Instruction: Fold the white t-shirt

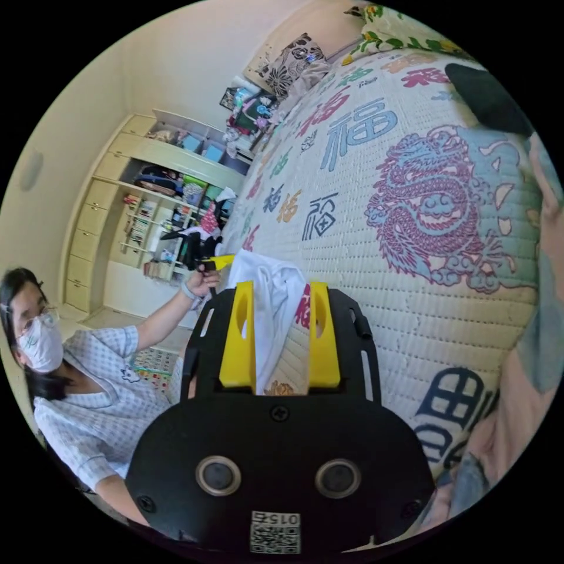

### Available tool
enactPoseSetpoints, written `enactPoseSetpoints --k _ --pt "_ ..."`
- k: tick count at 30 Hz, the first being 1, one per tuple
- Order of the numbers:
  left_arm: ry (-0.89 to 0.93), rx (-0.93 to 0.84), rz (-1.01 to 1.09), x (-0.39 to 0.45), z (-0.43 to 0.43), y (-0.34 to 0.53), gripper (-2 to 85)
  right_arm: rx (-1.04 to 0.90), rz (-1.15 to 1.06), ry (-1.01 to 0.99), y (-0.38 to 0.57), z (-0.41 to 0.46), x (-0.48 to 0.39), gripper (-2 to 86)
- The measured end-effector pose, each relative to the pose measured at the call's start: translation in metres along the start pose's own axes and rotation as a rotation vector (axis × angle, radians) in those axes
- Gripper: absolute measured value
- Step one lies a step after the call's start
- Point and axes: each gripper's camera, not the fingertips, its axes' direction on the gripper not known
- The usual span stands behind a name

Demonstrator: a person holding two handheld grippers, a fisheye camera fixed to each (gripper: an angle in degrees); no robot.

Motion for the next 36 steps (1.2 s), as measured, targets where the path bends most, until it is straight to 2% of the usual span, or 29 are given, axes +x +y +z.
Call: enactPoseSetpoints --k 2,6,7,9,12,15,20,25,28,32,36 --pt "0.098 0.056 -0.029 -0.01 0.001 -0.001 11.4 0.013 0.011 -0.123 0.002 0.006 0.01 14.1" --pt "0.204 0.055 -0.043 -0.019 0.016 -0.014 6.8 -0.067 -0.026 -0.12 0.0 0.023 0.005 12.7" --pt "0.214 0.029 -0.036 -0.019 0.018 -0.017 3.6 -0.11 -0.031 -0.103 -0.001 0.029 0.002 8.1" --pt "0.196 0.015 -0.034 -0.019 0.014 -0.019 2.3 -0.161 0.018 -0.063 -0.001 0.034 0.003 5.2" --pt "0.223 0.071 -0.024 -0.019 -0.005 -0.018 1.3 -0.117 0.0 -0.087 0.004 0.025 0.002 4.5" --pt "0.176 0.05 -0.017 -0.016 -0.009 -0.017 0.9 -0.111 0.004 -0.082 0.009 0.031 0.0 4.3" --pt "0.185 0.069 0.111 0.012 -0.024 0.005 0.6 -0.087 -0.145 -0.065 0.043 0.034 -0.036 4.4" --pt "0.103 -0.035 0.452 0.094 -0.043 0.07 0.1 -0.193 -0.454 0.104 0.111 0.042 -0.114 4.5" --pt "0.025 -0.123 0.579 0.135 -0.037 0.127 0.0 -0.282 -0.603 0.196 0.17 0.066 -0.156 4.4" --pt "-0.028 -0.192 0.576 0.152 -0.017 0.19 -0.1 -0.409 -0.67 0.322 0.244 0.122 -0.17 4.5" --pt "-0.076 -0.202 0.512 0.156 0.006 0.245 -0.1 -0.434 -0.616 0.335 0.28 0.156 -0.163 4.5"
